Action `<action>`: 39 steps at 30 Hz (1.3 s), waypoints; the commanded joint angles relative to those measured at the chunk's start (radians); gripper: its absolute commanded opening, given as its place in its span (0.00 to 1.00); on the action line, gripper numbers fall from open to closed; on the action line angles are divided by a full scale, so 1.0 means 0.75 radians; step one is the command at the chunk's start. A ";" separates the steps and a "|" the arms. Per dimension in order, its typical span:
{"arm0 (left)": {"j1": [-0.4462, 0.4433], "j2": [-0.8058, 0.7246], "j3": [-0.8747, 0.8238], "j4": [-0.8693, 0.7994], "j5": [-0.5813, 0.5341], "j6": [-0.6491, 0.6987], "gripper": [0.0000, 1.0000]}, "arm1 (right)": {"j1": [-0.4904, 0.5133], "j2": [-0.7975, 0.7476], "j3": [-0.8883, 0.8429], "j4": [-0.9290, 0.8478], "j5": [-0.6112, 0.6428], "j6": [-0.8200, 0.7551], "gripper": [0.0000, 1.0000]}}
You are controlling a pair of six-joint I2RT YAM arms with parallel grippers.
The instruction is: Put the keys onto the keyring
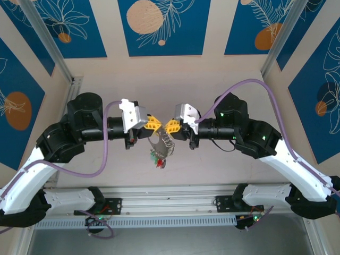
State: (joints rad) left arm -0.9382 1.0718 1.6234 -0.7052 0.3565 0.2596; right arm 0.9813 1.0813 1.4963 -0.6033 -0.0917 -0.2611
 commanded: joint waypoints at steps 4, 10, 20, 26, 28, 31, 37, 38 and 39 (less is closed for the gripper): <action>-0.002 -0.024 -0.008 0.088 0.024 -0.027 0.00 | 0.017 -0.106 -0.048 0.179 0.137 -0.019 0.00; -0.001 -0.016 0.002 0.079 0.028 -0.033 0.00 | 0.053 -0.102 -0.049 0.217 0.172 -0.056 0.00; 0.002 -0.010 -0.006 0.065 0.010 -0.016 0.00 | 0.088 -0.122 -0.053 0.177 0.256 -0.067 0.06; 0.009 0.043 -0.016 0.034 0.013 0.002 0.00 | 0.037 -0.236 -0.192 0.168 0.333 0.017 0.38; 0.014 0.055 -0.021 0.017 0.022 0.013 0.00 | 0.010 -0.271 -0.236 0.154 0.360 0.058 0.45; 0.034 0.083 -0.024 -0.003 0.108 0.008 0.00 | -0.040 -0.327 -0.301 0.134 0.341 0.111 0.51; 0.069 0.096 -0.036 0.034 0.345 -0.016 0.00 | -0.115 -0.462 -0.457 0.188 0.186 0.142 0.53; 0.082 0.098 -0.034 0.051 0.383 -0.034 0.00 | -0.129 -0.485 -0.486 0.211 0.156 0.145 0.53; 0.093 0.102 -0.028 0.055 0.406 -0.046 0.00 | -0.141 -0.500 -0.508 0.225 0.135 0.148 0.53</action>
State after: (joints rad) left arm -0.8921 1.1610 1.5879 -0.7231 0.5278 0.2413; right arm 0.8936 0.7441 1.1496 -0.4789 0.0834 -0.1810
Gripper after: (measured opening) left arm 0.053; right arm 0.530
